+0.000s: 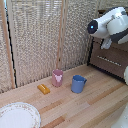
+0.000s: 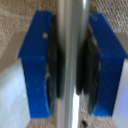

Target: Kindly get your arm to the topmost drawer handle. Get a good grip on it, then softly pull to open it.

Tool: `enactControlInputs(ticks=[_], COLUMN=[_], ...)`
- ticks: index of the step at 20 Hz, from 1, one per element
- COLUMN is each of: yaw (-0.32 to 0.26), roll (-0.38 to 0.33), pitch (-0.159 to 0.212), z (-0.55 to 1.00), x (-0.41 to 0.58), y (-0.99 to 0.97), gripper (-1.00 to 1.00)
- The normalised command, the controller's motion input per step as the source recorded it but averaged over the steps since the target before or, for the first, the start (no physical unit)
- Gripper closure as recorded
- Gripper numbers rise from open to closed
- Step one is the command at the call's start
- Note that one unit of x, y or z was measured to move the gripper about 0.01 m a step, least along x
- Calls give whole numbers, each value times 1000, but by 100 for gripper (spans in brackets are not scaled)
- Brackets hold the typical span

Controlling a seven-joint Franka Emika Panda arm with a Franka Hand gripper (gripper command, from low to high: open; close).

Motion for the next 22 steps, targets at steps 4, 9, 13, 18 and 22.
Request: enactControlInputs(ticks=[4,9,13,18,22], yaw=[-28,-30,0,12,-5], roll=[70,25,-24,-55,-34], pitch=[0,3,0,6,25], z=[-346,-202,-97,-1,0], x=[529,360,39,145,396], y=[828,897,999,894,271], gripper=[100,100,100,100,-100])
